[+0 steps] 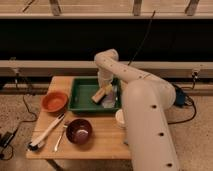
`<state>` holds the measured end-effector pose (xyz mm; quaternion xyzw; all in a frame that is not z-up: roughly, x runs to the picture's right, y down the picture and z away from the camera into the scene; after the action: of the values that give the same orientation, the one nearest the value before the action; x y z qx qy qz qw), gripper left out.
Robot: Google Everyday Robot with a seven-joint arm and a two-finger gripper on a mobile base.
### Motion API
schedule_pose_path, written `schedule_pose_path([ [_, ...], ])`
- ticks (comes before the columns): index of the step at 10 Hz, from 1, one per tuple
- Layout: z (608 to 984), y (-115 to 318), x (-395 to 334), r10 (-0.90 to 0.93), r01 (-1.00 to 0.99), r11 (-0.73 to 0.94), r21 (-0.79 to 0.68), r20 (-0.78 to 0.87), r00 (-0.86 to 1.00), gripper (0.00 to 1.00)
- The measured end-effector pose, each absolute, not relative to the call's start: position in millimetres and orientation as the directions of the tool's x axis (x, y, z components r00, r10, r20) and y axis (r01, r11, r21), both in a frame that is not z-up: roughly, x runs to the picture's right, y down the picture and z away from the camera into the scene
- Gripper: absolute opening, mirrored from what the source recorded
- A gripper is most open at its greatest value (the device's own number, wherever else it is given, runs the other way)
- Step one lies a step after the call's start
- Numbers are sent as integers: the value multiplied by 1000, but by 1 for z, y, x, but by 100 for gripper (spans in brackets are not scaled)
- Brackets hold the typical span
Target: Wipe tray with eraser
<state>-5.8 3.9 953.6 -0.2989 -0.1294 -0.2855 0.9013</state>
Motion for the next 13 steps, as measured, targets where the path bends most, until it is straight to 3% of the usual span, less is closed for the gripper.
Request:
schedule_pose_path([
  [7, 967, -16, -81, -491, 648, 643, -408, 430, 758, 0],
  [11, 952, 15, -117, -558, 748, 567, -346, 507, 657, 0],
  [13, 941, 31, -120, -580, 790, 527, -313, 547, 603, 8],
])
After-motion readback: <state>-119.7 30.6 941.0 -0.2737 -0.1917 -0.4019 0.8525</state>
